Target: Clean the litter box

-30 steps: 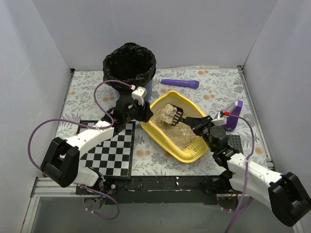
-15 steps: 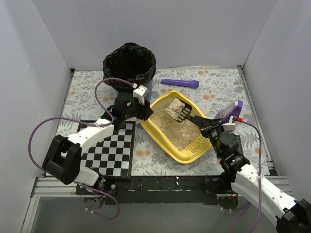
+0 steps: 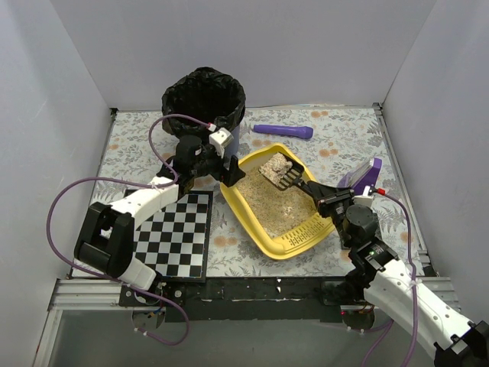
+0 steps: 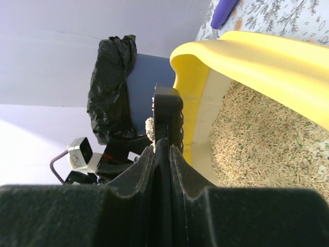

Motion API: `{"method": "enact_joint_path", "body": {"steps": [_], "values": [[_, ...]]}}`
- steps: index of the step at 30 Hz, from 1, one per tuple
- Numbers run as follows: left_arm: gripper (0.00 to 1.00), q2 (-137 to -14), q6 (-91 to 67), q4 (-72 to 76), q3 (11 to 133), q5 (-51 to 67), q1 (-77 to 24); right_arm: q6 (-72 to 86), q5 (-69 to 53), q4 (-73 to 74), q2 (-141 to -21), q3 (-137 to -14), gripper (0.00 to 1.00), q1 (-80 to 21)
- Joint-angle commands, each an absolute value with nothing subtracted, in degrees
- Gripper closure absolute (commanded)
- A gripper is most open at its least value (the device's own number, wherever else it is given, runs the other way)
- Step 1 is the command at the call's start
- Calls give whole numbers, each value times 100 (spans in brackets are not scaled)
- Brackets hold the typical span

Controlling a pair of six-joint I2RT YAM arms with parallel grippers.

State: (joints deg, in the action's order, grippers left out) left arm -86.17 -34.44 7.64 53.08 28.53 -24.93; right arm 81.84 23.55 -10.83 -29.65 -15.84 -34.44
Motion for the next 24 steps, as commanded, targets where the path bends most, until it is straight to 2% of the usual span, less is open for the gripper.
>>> {"method": "enact_joint_path", "body": {"steps": [1,6,10,14,19,24], "values": [[2,-8455,-3383,580,5686,2997,-2496,8569,2540,-1397,-2821,-1916,99,-3463],[2,-8113,-4322,343,5862,2778,-2496,8560,2426,-1170,-2620,-1855,99,-3463],[2,-7446,-5306,553,5424,2865,-2514,8569,2434,-1379,-2120,-1478,99,-3463],[2,-6725,-6668,1379,4572,2707,-2584,8535,2365,-2502,-1732,-802,99,-3472],[2,-6031,-7478,1222,4106,2365,-2654,8517,2093,-2979,-1889,-624,99,-3463],[2,-5450,-7936,1029,3753,2302,-2672,8622,1863,-4374,-2267,-159,99,-3463]]}}
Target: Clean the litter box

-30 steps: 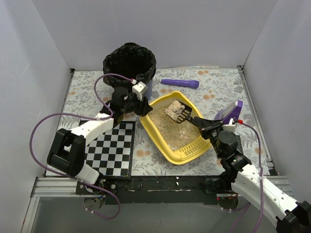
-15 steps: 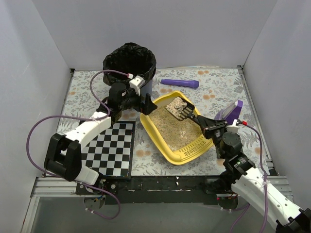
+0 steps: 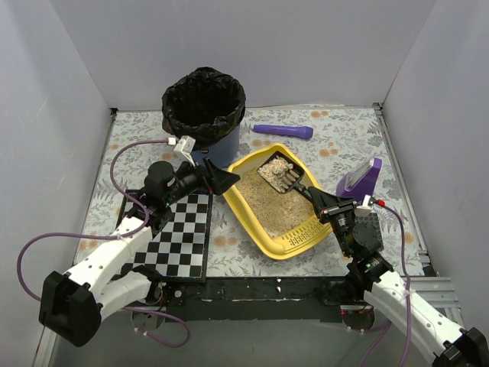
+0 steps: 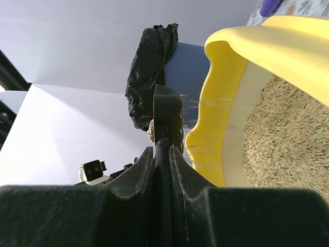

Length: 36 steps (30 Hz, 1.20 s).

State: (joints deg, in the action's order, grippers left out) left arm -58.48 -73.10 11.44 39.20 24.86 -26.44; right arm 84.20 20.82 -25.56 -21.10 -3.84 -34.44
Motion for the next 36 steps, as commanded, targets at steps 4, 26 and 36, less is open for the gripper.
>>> {"method": "enact_joint_path", "body": {"steps": [4,26,36], "values": [[2,-5230,-7849,652,3718,2539,-2689,8640,1811,-5343,-2583,220,99,-3463],[2,-5300,-7769,395,3648,2417,-2689,9640,1898,-5256,-2610,545,99,-3463],[2,-5353,-7796,369,3639,2391,-2689,10712,1547,-4870,-3111,562,99,-3463]]}}
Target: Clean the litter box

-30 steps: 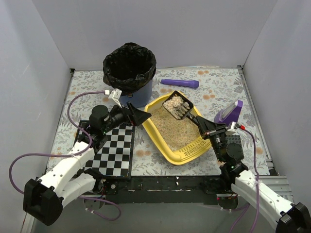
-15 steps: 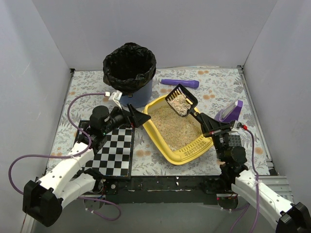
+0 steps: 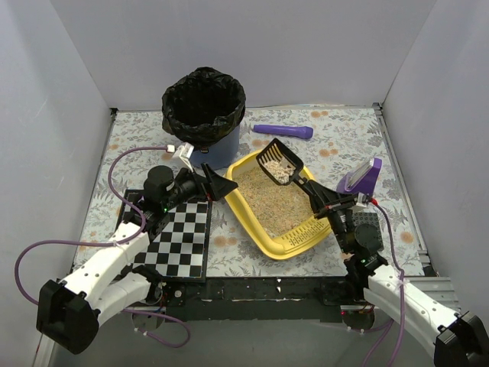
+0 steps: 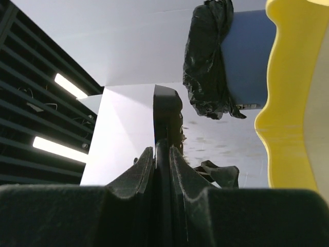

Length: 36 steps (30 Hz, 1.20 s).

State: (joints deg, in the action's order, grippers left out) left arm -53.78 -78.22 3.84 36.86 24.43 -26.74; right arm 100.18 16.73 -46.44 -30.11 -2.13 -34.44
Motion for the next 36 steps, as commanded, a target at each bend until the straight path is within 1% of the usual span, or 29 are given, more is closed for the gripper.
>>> {"method": "enact_joint_path", "body": {"steps": [1,4,12,15,23,28,30,33,36], "values": [[2,-5344,-7796,360,3647,2365,-2689,10984,1477,-4608,-3129,536,99,-3463],[2,-5361,-7813,220,3700,2250,-2689,11556,1240,-3860,-3155,484,99,-3463],[2,-5423,-7822,158,3718,2303,-2689,12128,1107,-2436,-2910,237,99,-3463],[2,-5396,-7822,123,3726,2250,-2689,12453,1055,-1663,-2769,80,99,-3472],[2,-5431,-7857,44,3735,2101,-2689,12744,984,-1529,-2681,106,99,-3463],[2,-5484,-7866,35,3788,2101,-2689,12622,1160,-1337,-2690,79,99,-3472],[2,-5493,-7866,26,3806,2057,-2689,12586,1221,-1117,-2689,-184,99,-3472],[2,-5502,-7857,35,3806,2057,-2689,12455,1353,-800,-2689,-342,99,-3472],[2,-5511,-7849,35,3797,2057,-2689,11780,1634,-747,-2689,-527,99,-3463]]}}
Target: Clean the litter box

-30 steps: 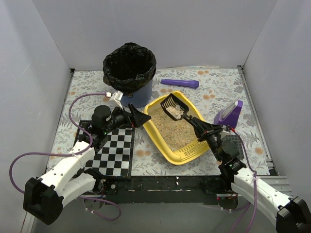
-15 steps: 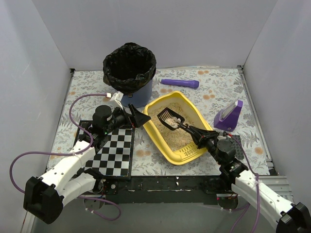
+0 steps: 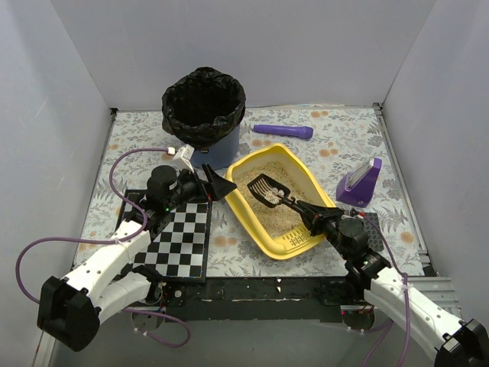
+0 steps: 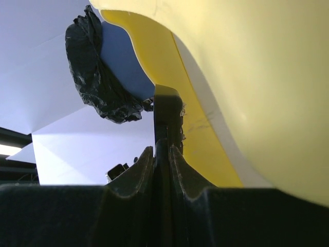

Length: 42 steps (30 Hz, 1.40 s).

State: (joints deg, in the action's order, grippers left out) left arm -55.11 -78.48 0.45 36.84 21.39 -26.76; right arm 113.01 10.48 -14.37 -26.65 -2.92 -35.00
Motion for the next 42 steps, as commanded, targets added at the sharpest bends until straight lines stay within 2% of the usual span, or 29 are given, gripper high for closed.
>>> {"method": "enact_joint_path", "body": {"steps": [1,4,7,13,19,25,30,33,35,38,42], "values": [[2,-5519,-7849,35,3797,2048,-2689,11421,1748,-825,-2689,-580,99,-3472],[2,-5563,-7840,35,3806,2065,-2689,10208,2029,-1351,-2663,-598,99,-3472],[2,-5616,-7831,35,3806,2083,-2689,9214,2180,-2493,-2698,-431,99,-3472],[2,-5651,-7822,35,3806,2118,-2689,7562,1891,-3936,-3032,-474,99,-3463],[2,-5678,-7805,35,3788,2153,-2689,6251,1337,-3716,-3673,-1283,99,-3472],[2,-5660,-7778,35,3779,2066,-2689,6363,1564,-4324,-3525,-871,99,-3472],[2,-5739,-7805,35,3762,2118,-2689,7459,2398,-2754,-2892,-958,99,-3480],[2,-5862,-7849,167,3735,2188,-2689,7234,2006,-3399,-3250,-896,99,-3551],[2,-5950,-7814,36,3814,2250,-2689,7154,1951,-2992,-3453,-1194,99,-3551],[2,-5872,-7761,-185,3850,2154,-2689,7759,2424,-2321,-3209,-1240,99,-3551],[2,-5766,-7796,-44,3753,2092,-2689,7121,2207,-2945,-2980,-1203,99,-3551]]}}
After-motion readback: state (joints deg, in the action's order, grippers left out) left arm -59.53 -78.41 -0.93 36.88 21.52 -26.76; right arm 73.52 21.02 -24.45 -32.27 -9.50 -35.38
